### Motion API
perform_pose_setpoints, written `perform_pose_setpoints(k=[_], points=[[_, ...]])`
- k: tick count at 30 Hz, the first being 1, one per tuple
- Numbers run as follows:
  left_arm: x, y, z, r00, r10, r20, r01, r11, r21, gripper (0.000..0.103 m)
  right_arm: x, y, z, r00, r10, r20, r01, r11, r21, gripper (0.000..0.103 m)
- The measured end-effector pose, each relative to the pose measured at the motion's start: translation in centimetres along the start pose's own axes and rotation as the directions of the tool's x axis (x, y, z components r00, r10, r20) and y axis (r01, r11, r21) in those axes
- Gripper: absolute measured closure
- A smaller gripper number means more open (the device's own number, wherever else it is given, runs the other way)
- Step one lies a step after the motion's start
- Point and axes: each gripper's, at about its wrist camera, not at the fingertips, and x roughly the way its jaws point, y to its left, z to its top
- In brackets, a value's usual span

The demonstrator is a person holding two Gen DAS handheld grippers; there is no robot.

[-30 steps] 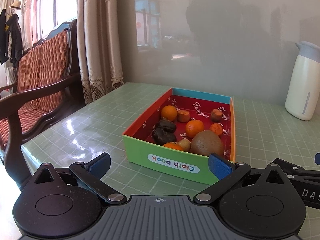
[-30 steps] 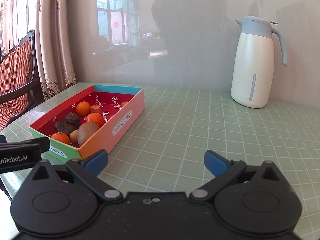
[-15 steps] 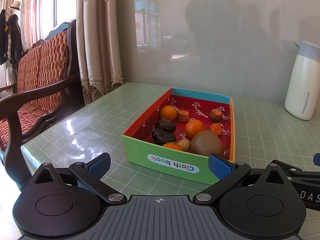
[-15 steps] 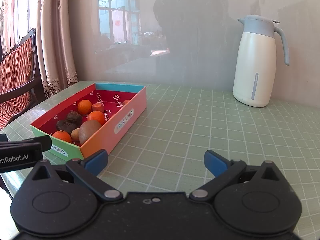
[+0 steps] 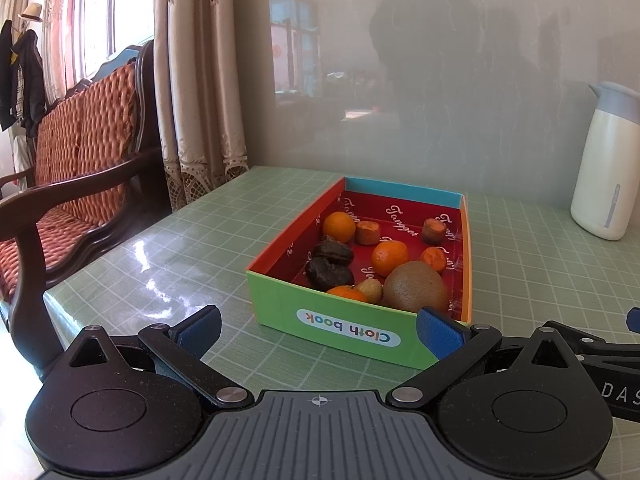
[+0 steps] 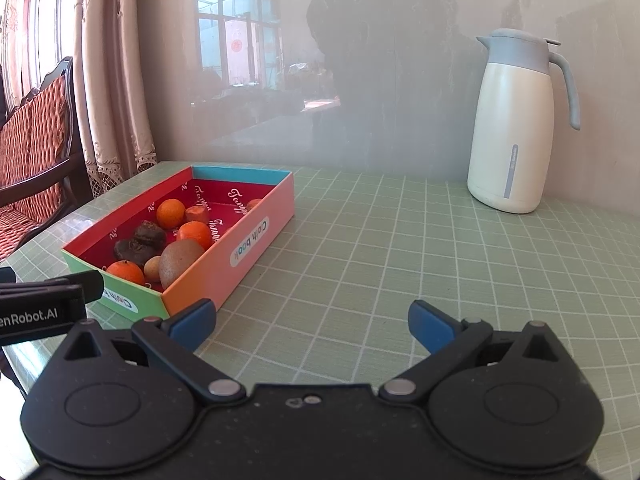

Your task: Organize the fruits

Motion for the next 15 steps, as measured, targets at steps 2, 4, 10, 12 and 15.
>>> perform_pose_setpoints(k=[2, 4, 10, 12, 15], points=[[-0.02, 0.01, 0.02, 1.000, 0.004, 0.002, -0.004, 1.000, -0.001, 0.000, -0.04, 0.01, -0.02, 1.000, 0.000, 0.000, 0.000, 1.000, -0.001, 0.000], [-0.05, 0.01, -0.01, 1.000, 0.002, 0.001, -0.002, 1.000, -0.004, 0.000, -0.04, -0.02, -0.03, 1.000, 0.001, 0.000, -0.001, 1.000, 0.001, 0.000], [-0.14, 0.04, 0.03, 1.000, -0.008, 0.003, 0.008, 1.000, 0.000, 0.000, -0.04, 0.01, -0.06, 1.000, 0.003, 0.000, -0.003, 1.000, 0.001, 0.000], [-0.20, -0.03, 0.04, 1.000, -0.014, 0.006, 0.014, 1.000, 0.005, 0.000, -0.04, 0.02, -0.11, 1.000, 0.004, 0.002, -0.004, 1.000, -0.001, 0.000], [-0.23, -0.09, 0.03, 1.000, -0.021, 0.004, 0.020, 1.000, 0.011, 0.000, -0.05, 0.04, -0.14, 1.000, 0.005, 0.001, -0.005, 1.000, -0.001, 0.000]])
